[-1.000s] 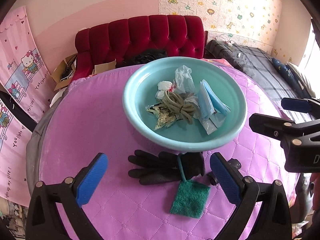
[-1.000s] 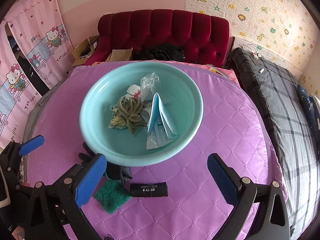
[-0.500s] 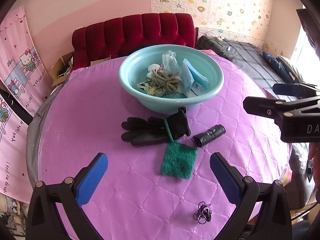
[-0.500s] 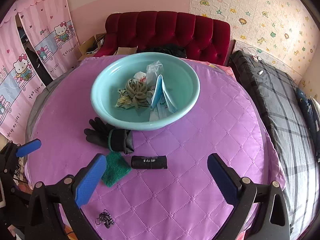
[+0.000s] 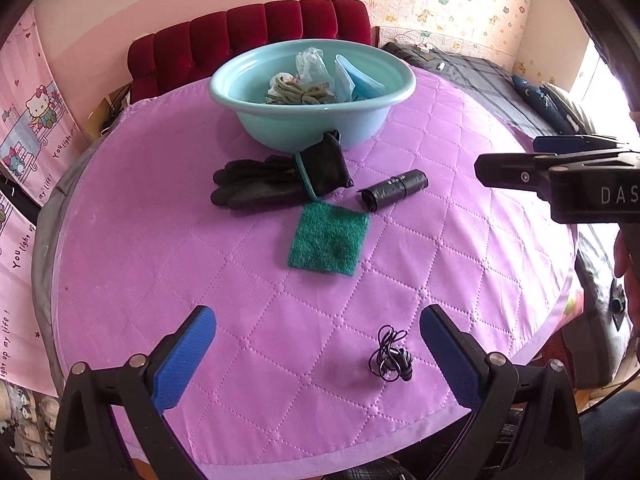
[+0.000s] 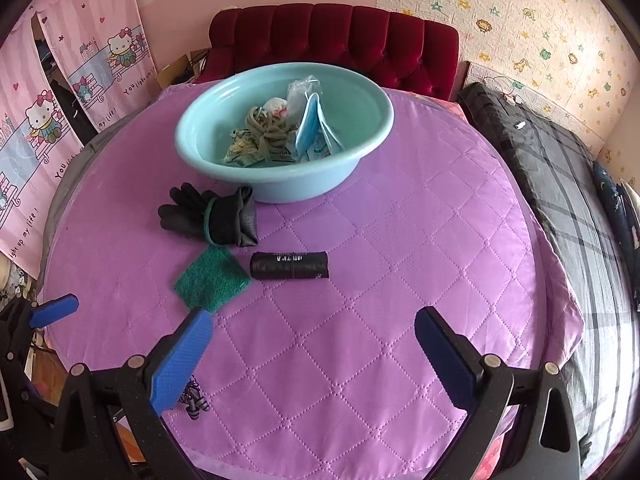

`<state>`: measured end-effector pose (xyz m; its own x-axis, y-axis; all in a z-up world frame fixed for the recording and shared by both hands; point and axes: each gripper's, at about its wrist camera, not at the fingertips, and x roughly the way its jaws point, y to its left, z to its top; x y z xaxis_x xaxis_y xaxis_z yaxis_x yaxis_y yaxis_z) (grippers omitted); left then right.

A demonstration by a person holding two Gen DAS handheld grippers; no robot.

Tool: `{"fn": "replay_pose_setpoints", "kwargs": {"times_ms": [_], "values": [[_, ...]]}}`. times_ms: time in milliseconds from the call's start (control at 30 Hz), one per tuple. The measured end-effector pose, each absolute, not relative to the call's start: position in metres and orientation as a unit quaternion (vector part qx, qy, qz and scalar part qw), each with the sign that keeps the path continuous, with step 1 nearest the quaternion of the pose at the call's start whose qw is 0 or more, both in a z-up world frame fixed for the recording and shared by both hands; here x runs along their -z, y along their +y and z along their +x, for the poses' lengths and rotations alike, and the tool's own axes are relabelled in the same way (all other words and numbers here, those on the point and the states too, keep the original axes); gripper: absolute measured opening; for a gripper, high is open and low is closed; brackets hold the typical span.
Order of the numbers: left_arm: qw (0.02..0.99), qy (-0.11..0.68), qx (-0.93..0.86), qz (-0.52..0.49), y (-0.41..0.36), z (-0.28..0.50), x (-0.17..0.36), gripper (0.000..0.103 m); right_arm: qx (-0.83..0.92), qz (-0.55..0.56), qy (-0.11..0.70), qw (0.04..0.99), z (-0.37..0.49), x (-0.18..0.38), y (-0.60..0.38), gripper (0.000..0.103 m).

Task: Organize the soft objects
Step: 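Withdraw both open tools from the basin back over the bed, then grasp the black earphones with the left tool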

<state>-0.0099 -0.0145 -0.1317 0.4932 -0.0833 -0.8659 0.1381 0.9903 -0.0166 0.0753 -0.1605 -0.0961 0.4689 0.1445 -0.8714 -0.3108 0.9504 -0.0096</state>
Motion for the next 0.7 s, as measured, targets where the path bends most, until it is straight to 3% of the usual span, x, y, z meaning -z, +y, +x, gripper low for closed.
{"fn": "replay_pose_setpoints", "kwargs": {"times_ms": [567,633,700], "values": [[0.829,0.551,0.093,0.024,-0.035,-0.015,0.172,0.102,-0.128,-0.068,0.528,0.837,0.063,0.126,-0.178,0.103],[0.823,0.559,0.098,0.02,-0.038,-0.013,0.178,0.098,-0.128,-0.068,0.532,0.835,0.063,0.13,-0.18,0.103],[0.816,0.568,0.106,0.008,-0.04,-0.01,0.183,0.081,-0.128,-0.069,0.535,0.832,0.062,0.133,-0.182,0.103]]}}
